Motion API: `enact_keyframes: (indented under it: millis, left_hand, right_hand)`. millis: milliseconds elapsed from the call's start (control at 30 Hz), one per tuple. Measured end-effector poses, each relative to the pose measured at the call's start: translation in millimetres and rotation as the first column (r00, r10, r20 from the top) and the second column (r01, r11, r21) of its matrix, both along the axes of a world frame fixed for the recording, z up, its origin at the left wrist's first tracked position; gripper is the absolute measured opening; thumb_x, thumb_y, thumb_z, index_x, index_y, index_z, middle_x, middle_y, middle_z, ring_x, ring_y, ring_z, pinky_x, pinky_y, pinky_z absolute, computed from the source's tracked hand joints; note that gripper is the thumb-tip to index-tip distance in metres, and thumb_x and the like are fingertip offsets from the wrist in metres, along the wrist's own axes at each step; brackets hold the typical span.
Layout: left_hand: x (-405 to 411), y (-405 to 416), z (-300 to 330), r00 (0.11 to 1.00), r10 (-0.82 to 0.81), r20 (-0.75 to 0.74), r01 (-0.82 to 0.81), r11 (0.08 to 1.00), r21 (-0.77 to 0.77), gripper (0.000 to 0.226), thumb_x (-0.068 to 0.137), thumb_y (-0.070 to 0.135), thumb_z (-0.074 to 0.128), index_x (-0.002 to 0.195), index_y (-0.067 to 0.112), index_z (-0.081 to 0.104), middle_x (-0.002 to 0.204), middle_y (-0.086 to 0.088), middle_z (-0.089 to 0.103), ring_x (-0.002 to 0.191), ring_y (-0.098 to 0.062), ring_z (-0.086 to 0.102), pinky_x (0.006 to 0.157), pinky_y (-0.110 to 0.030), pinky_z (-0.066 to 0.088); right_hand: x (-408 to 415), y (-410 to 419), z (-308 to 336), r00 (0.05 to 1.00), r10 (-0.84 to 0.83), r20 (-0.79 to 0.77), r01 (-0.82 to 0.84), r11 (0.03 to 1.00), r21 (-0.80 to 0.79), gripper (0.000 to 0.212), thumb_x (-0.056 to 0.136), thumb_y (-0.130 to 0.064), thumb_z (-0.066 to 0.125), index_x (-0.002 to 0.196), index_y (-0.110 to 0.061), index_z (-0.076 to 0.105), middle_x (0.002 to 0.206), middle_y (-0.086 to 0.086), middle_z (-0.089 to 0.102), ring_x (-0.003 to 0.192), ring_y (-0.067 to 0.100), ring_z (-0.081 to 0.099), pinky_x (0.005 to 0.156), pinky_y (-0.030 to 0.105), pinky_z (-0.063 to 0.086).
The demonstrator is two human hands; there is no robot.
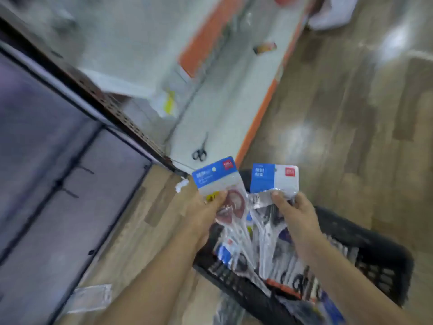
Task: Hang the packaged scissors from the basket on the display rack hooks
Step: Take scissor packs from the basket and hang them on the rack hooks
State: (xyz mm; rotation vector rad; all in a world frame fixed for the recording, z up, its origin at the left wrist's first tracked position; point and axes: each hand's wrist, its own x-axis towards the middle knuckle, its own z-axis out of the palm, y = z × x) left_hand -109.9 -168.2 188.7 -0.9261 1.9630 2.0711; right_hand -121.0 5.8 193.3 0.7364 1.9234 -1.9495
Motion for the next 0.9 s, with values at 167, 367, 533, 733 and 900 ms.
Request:
enact_keyframes:
  millis: [167,367,533,733,900]
  left_hand:
    - [9.8,-59.8,203.8,0.977,0.03,-0.211,-0.086,0.961,-0.262,0.008,0.085,0.02,0.069,0.077,0.021,0.069,0.071,0.007,0.069,0.067,-0.007,0.061,0.068,-0.028,0.051]
    - [68.6,-109.6,440.3,0.83,0.294,-0.473,-0.419,0.89,-0.182,0.01,0.078,0.008,0.074,0.079,0.016,0.068,0.072,-0.001,0.069,0.069,-0.017,0.058,0.068,-0.031,0.049]
    - [147.8,-145.5,565.9,0.674,0.389,-0.628,-0.571,0.813,-0.109,0.013,0.085,0.003,0.064,0.075,0.011,0.064,0.063,0.002,0.067,0.057,-0.011,0.057,0.053,-0.022,0.048]
    - [228.8,-180.3,600.9,0.534,0.505,-0.678,-0.705,0.709,-0.027,0.008,0.092,0.01,0.057,0.085,0.013,0.061,0.079,-0.005,0.067,0.074,-0.019,0.061,0.072,-0.033,0.049]
    - [254.8,-212.8,588.8,0.456,0.612,-0.647,-0.768,0.637,0.061,0.003,0.091,0.013,0.059,0.09,0.013,0.061,0.089,-0.009,0.068,0.089,-0.028,0.062,0.089,-0.044,0.049]
  right_hand:
    - [-27.5,-47.6,198.4,0.938,0.233,-0.258,-0.256,0.965,-0.059,0.01,0.088,-0.007,0.061,0.086,-0.016,0.061,0.078,0.008,0.066,0.065,0.011,0.062,0.054,0.012,0.046]
    - [-14.4,-118.8,424.2,0.687,0.489,-0.538,-0.54,0.838,0.073,0.023,0.088,-0.016,0.064,0.077,0.003,0.064,0.058,0.012,0.049,0.056,0.015,0.043,0.056,0.028,0.034]
    - [35.5,-180.8,552.6,0.501,0.452,-0.737,-0.615,0.786,0.064,0.016,0.085,-0.017,0.067,0.095,-0.012,0.055,0.078,0.004,0.062,0.069,0.013,0.055,0.061,0.02,0.041]
    - [102.7,-236.5,602.0,0.396,0.488,-0.778,-0.754,0.657,0.028,0.017,0.09,-0.013,0.061,0.103,-0.019,0.052,0.086,-0.013,0.061,0.077,0.0,0.058,0.057,0.006,0.041]
    - [129.6,-274.8,602.4,0.373,0.553,-0.745,-0.795,0.605,0.05,0.02,0.09,-0.016,0.062,0.109,-0.017,0.055,0.093,-0.011,0.063,0.085,-0.001,0.058,0.064,0.011,0.043]
